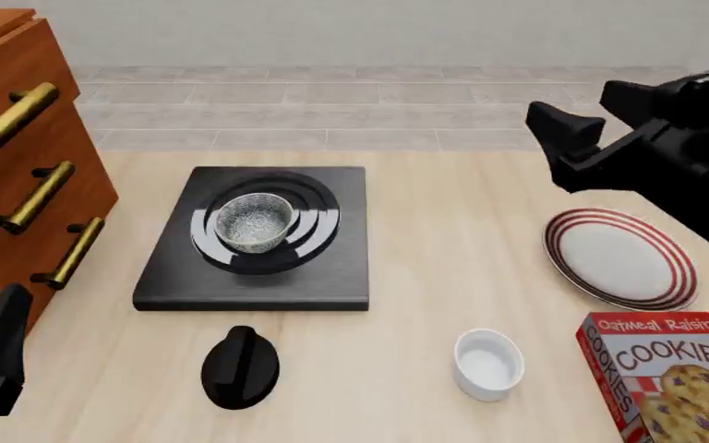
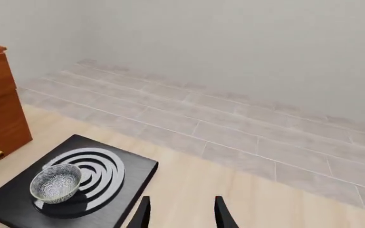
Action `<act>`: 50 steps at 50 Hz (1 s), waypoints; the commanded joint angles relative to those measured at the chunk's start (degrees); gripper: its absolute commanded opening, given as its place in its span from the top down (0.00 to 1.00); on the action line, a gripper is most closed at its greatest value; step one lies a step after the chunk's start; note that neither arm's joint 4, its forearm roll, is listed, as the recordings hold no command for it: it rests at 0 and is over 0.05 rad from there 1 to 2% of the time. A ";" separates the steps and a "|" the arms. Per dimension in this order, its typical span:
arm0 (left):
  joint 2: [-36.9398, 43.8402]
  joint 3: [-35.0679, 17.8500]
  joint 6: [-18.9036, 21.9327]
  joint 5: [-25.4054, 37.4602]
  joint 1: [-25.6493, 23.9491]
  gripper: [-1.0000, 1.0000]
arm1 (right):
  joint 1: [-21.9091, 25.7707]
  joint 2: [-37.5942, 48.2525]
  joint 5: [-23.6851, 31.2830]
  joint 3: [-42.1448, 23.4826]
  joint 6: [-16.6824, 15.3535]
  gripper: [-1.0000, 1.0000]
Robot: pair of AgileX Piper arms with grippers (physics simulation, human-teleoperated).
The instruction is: Pick the akita bowl on the stove and place it on the plate.
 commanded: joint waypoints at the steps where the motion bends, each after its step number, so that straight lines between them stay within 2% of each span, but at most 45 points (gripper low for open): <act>1: 0.00 0.00 0.00 0.00 0.00 0.00 | 3.14 10.90 0.41 -8.09 -0.18 0.00; 8: 0.00 0.00 0.00 0.00 0.00 0.00 | 4.87 14.92 3.32 -14.04 1.33 0.00; 10: 0.00 0.00 0.00 0.00 0.00 0.00 | 5.45 16.36 4.60 -15.97 0.35 0.00; 14: 0.00 0.00 0.00 0.00 0.00 0.00 | 6.16 17.58 6.33 -18.73 0.50 0.00; 15: 0.00 0.00 0.00 0.00 0.00 0.00 | 6.48 17.48 6.72 -19.53 1.51 0.00; 17: 0.00 0.00 0.00 0.00 0.00 0.00 | 7.36 19.12 8.24 -21.70 0.35 0.00; 19: 0.00 0.00 0.00 0.00 0.00 0.00 | 7.62 20.45 9.84 -23.83 1.09 0.00; 21: 0.00 0.00 0.00 0.00 0.00 0.00 | 8.68 22.15 11.80 -25.82 -0.08 0.00; 22: 0.00 0.00 0.00 0.00 0.00 0.00 | 8.81 21.78 11.75 -26.06 1.17 0.00; 27: 0.00 0.00 0.00 0.00 0.00 0.00 | 9.22 26.41 15.73 -31.18 -2.03 0.00; 28: 0.00 0.00 0.00 0.00 0.00 0.00 | 9.93 26.59 16.13 -31.84 -1.48 0.00; 30: 0.00 0.00 0.00 0.00 0.00 0.00 | 10.13 28.57 17.70 -33.76 -3.14 0.00; 31: 0.00 0.00 0.00 0.00 0.00 0.00 | 11.04 28.56 18.06 -34.31 -2.33 0.00; 33: 0.00 0.00 0.00 0.00 0.00 0.00 | 11.48 30.49 19.74 -36.21 -3.68 0.00; 39: 0.00 0.00 0.00 0.00 0.00 0.00 | 12.26 33.51 21.54 -39.14 -3.51 0.00; 41: 0.00 0.00 0.00 0.00 0.00 0.00 | 12.67 34.13 21.49 -39.66 -2.50 0.00; 50: 0.00 0.00 0.00 0.00 0.00 0.00 | 14.06 38.86 21.10 -42.34 -1.63 0.00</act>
